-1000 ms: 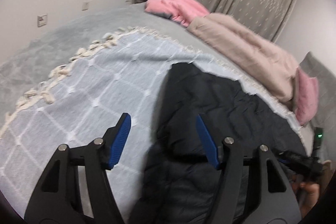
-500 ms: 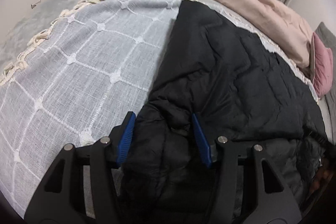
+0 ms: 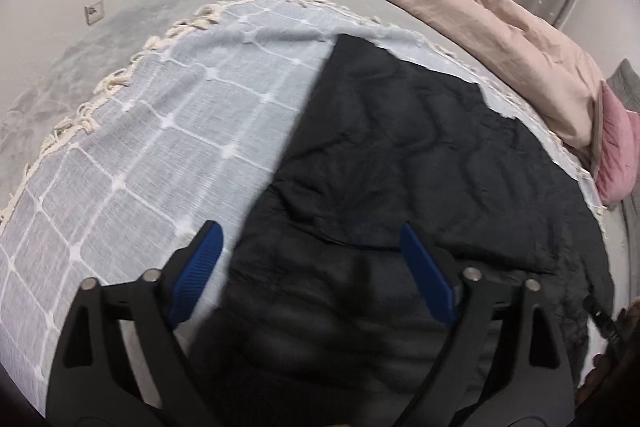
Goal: Fold large clothes
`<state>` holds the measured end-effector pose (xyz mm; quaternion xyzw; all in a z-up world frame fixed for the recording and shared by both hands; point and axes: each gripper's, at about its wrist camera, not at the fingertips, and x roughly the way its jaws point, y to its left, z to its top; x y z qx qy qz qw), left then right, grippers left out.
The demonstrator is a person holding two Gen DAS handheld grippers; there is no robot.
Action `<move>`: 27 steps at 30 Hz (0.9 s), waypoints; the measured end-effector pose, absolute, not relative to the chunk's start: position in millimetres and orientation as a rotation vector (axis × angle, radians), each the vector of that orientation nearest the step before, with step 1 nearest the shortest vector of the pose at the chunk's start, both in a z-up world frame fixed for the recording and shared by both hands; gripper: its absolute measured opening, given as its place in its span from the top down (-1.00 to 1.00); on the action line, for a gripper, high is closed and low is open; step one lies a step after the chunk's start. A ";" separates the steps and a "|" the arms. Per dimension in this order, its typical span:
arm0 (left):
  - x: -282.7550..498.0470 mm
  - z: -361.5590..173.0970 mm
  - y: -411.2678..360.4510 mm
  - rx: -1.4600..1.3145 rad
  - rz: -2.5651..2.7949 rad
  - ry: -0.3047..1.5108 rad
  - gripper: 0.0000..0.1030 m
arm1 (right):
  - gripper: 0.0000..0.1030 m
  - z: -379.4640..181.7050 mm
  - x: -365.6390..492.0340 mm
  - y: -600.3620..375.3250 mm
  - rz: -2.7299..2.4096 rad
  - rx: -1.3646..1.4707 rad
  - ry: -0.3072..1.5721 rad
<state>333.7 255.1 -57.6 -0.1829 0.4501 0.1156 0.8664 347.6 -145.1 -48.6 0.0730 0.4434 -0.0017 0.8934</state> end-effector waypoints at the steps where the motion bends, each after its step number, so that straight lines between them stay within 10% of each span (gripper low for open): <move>1: 331.9 -53.4 248.1 -0.374 0.221 0.943 -0.84 | -0.51 -47.0 340.4 -164.1 -0.017 0.163 0.912; 23: 309.6 -43.3 194.4 -0.326 0.034 0.887 -0.96 | -0.53 -87.1 304.2 -466.5 -0.566 0.703 0.861; 25: 310.1 -43.2 199.3 -0.348 0.022 0.886 -0.96 | -0.33 -85.2 310.4 -468.5 -0.596 0.699 0.868; 27: 310.3 -43.0 203.0 -0.355 0.027 0.885 -0.96 | 0.71 -84.3 317.3 -472.5 -0.570 0.735 0.892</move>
